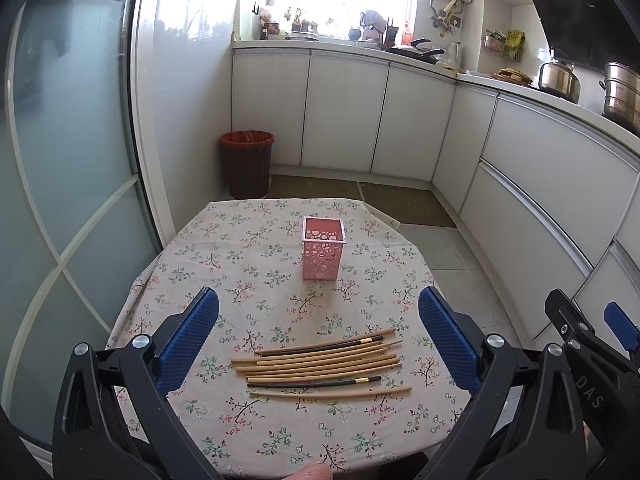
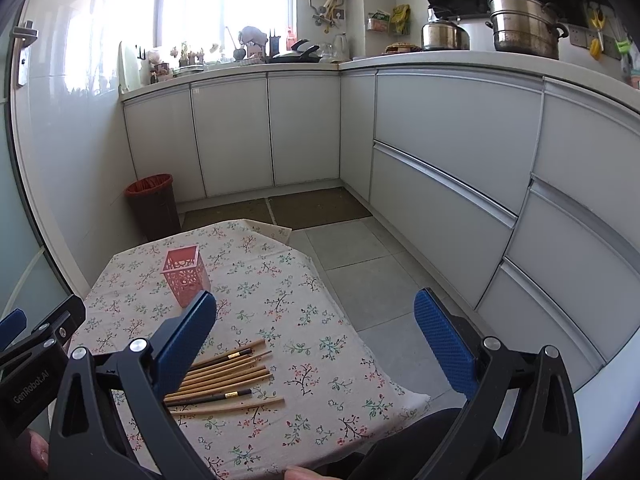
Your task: Organize utensils
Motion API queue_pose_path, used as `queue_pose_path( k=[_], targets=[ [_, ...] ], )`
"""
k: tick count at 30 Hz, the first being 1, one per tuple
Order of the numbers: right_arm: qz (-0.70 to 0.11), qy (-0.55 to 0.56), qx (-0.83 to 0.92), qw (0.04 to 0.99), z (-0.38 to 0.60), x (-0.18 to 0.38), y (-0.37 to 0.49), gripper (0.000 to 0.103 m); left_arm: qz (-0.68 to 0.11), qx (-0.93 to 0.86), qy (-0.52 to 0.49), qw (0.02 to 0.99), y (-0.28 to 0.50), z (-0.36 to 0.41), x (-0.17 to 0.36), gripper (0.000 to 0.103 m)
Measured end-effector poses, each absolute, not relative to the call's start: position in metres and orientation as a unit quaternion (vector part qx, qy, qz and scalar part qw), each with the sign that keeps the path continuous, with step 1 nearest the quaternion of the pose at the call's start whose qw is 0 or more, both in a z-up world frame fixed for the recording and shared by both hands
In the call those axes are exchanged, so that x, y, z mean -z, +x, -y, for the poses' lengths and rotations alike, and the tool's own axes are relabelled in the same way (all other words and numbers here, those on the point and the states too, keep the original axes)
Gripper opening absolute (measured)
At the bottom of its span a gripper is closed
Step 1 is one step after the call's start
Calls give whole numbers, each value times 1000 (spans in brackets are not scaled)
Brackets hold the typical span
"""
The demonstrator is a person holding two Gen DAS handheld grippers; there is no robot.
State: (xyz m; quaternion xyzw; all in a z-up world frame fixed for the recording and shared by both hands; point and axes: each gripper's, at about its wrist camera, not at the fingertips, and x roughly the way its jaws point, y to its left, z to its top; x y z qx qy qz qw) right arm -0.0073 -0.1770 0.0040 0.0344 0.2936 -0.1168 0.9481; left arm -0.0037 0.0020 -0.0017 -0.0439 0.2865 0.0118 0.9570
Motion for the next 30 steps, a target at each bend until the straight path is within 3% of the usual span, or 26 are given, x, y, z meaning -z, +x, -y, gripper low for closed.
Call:
queue_pose_path(
  k=[30],
  targets=[
    [-290,34,117,949,177,-5,-11,97,-290,-10,-48,956,-4,-3,0,96]
  ],
)
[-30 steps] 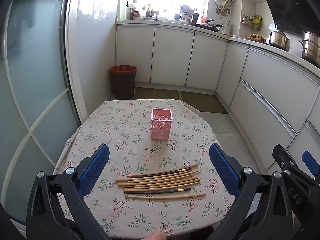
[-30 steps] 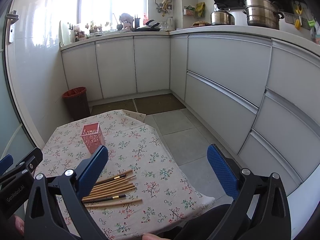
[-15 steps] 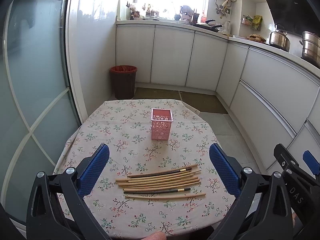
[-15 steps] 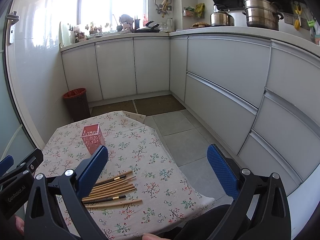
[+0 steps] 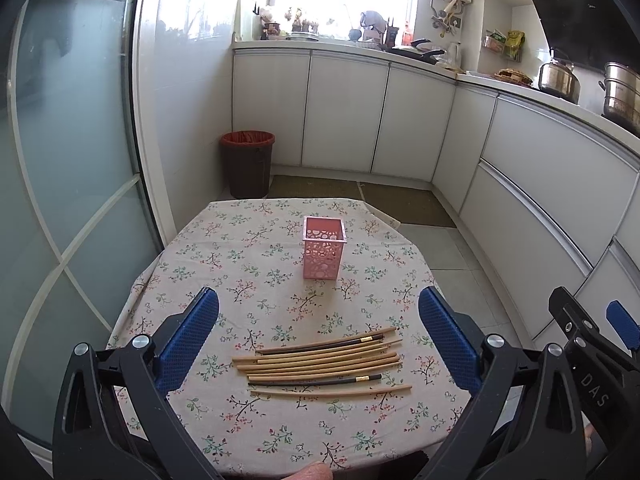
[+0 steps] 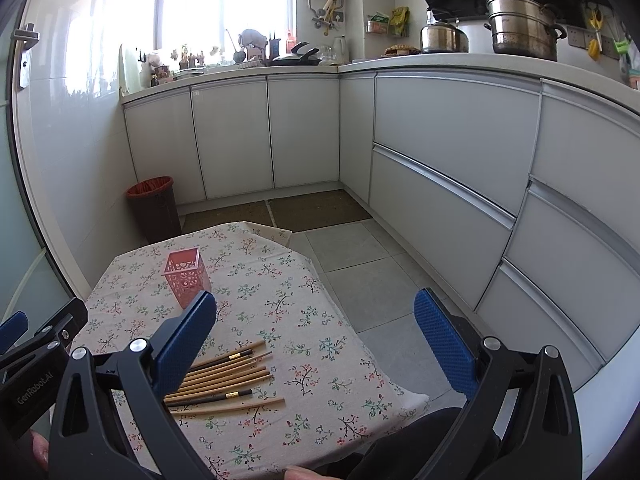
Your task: Organize utensils
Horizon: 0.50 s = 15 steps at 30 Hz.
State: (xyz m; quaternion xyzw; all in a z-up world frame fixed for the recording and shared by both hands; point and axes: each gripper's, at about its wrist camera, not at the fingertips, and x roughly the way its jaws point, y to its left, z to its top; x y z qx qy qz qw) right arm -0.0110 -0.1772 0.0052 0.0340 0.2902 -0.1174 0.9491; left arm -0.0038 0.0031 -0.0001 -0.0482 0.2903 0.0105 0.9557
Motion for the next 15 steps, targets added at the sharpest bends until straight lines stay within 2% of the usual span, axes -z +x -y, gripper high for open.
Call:
queue_pose_path(
  k=[6,15],
  targets=[
    [-299,35,118,946,179,-2,-8,97,-313,-9,-56,948,2,-6,5,96],
    [-364,50,123,922,191,33,27,97,-344,-9,-30,939,37,0,38,96]
  ],
)
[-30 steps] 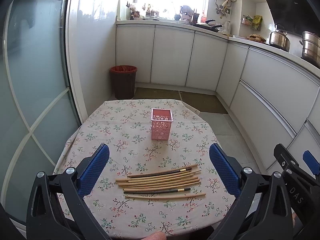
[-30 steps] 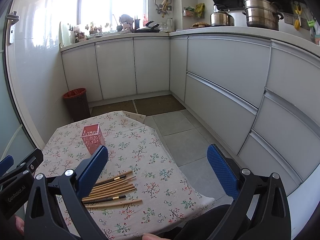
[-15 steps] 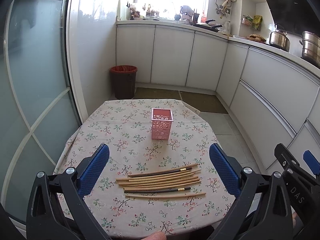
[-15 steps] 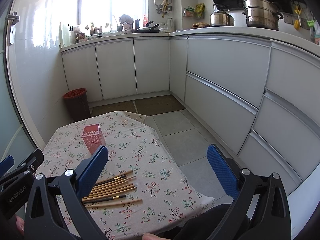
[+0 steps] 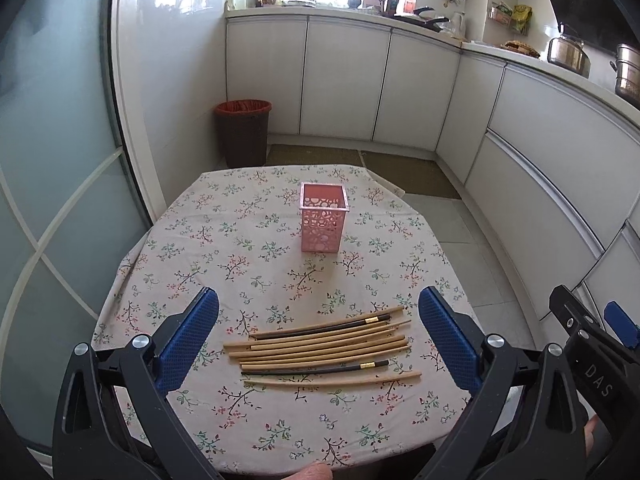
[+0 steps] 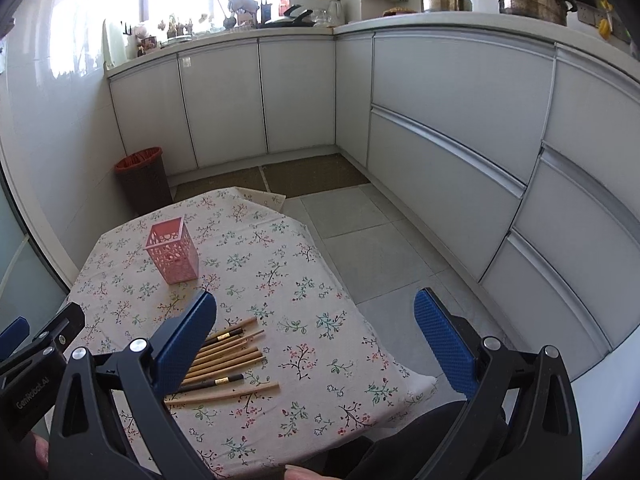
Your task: Organize utensils
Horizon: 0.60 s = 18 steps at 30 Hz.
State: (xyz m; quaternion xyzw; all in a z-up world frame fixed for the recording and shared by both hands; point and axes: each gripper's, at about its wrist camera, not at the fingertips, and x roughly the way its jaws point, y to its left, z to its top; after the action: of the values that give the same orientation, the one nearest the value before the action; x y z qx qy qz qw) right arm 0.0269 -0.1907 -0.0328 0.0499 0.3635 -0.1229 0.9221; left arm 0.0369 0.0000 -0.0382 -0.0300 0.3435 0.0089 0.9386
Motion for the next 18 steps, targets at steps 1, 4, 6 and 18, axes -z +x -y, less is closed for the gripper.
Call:
queue_pose_path(
  k=[1,4,6,18],
  targets=[
    [-376,55,122,917,193,39,35,97,-354,-7,-25,935,42,1,43,96],
    [-424,76,121,894,202,64,59,97,-395,14,-15,919,72,8,65,96],
    [-454,92,121,878,210,83,76,97,-427,36,-1,904,99,16,83,96],
    [-556,100,139,813,249,175,136,96,-590,147,140,781,216,50,191,96]
  ],
)
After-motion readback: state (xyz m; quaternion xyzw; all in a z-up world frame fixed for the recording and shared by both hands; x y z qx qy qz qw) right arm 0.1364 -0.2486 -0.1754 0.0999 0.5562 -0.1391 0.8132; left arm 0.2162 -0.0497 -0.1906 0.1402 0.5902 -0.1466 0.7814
